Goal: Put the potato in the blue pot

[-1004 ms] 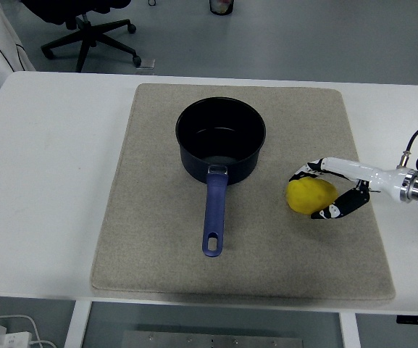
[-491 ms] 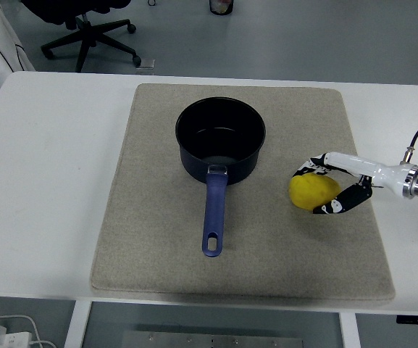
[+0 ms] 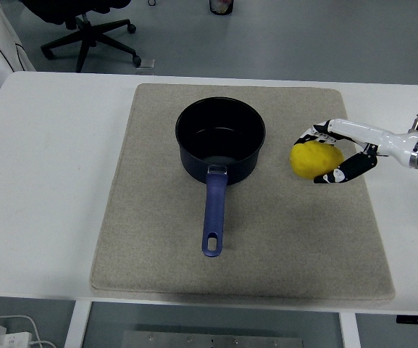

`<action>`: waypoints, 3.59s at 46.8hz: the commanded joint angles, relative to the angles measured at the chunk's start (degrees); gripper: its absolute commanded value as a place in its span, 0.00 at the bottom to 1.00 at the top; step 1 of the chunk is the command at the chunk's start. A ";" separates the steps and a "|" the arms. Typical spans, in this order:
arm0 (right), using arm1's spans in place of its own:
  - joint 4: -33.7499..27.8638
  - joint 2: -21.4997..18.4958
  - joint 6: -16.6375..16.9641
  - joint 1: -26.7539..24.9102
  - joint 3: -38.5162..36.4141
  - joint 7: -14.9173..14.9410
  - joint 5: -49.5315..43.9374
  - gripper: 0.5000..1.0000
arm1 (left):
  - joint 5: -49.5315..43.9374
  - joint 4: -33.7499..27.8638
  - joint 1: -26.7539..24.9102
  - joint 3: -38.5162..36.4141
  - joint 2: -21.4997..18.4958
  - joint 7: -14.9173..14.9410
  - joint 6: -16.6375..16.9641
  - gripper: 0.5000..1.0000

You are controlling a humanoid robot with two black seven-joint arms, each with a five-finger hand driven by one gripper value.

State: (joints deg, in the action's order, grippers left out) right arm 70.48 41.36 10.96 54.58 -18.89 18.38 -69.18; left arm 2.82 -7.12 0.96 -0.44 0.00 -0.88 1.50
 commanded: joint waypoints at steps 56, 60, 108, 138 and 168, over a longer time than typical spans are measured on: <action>-18.00 -24.57 0.46 16.96 9.31 -0.98 8.00 0.00 | -0.01 0.00 0.01 0.00 0.00 0.00 0.00 0.99; -20.82 -26.95 0.37 16.96 9.22 -0.98 7.83 0.00 | -0.01 0.00 0.01 0.00 0.00 0.00 0.08 0.99; -26.01 -31.87 0.46 16.17 11.33 -0.98 7.39 0.67 | -0.01 0.00 0.01 0.00 0.00 0.00 0.00 0.99; -26.01 -30.73 1.34 16.70 10.63 -0.89 8.18 0.72 | 0.08 0.00 0.01 0.00 0.00 0.00 0.00 0.99; -25.83 -22.91 -0.06 13.63 5.36 -0.45 32.70 0.72 | -0.01 0.00 0.01 0.00 0.00 0.00 0.00 0.99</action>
State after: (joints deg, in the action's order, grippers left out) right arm 44.59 17.88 13.31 69.11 -13.22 17.57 -37.99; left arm 2.85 -7.11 0.95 -0.44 0.00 -0.88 1.48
